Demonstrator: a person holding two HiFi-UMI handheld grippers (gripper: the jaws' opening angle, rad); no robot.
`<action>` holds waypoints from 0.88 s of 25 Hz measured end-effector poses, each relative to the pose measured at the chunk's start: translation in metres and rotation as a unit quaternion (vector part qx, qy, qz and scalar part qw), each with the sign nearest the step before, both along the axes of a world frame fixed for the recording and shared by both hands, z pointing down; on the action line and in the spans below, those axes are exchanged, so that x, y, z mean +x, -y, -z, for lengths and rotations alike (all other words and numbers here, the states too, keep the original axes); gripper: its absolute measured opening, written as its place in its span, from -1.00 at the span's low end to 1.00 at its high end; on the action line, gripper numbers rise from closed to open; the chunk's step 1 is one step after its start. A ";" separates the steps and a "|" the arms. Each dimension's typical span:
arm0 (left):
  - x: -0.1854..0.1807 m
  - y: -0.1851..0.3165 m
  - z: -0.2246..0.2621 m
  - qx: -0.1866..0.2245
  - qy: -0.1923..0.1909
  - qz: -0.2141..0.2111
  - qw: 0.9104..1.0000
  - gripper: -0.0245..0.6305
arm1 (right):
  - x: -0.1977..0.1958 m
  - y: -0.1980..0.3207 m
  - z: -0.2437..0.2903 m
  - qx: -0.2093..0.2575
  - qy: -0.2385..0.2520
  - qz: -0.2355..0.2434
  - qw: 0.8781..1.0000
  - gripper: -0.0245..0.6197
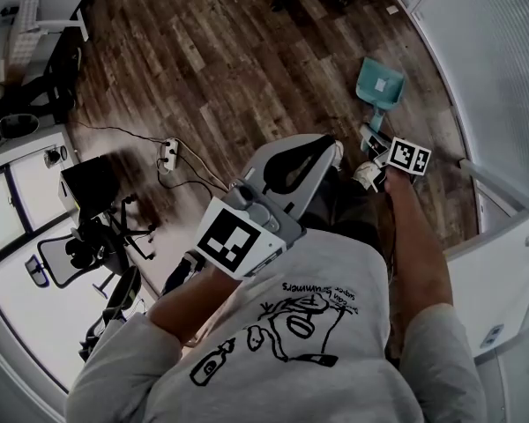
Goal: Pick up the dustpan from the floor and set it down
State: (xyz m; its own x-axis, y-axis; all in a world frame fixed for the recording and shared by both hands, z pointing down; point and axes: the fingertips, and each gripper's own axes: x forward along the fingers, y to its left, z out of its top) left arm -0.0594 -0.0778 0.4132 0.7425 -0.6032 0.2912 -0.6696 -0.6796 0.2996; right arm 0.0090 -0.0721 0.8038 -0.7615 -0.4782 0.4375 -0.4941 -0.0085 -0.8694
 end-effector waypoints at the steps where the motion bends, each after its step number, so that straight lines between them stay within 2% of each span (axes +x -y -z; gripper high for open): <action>1: 0.000 0.000 0.001 0.002 0.000 -0.002 1.000 -0.92 | 0.001 0.000 0.001 0.000 -0.001 0.002 1.000 -0.76; 22: 0.014 -0.008 0.019 0.018 -0.012 -0.004 1.000 -0.92 | 0.029 0.011 0.032 0.022 0.002 -0.014 1.000 -0.76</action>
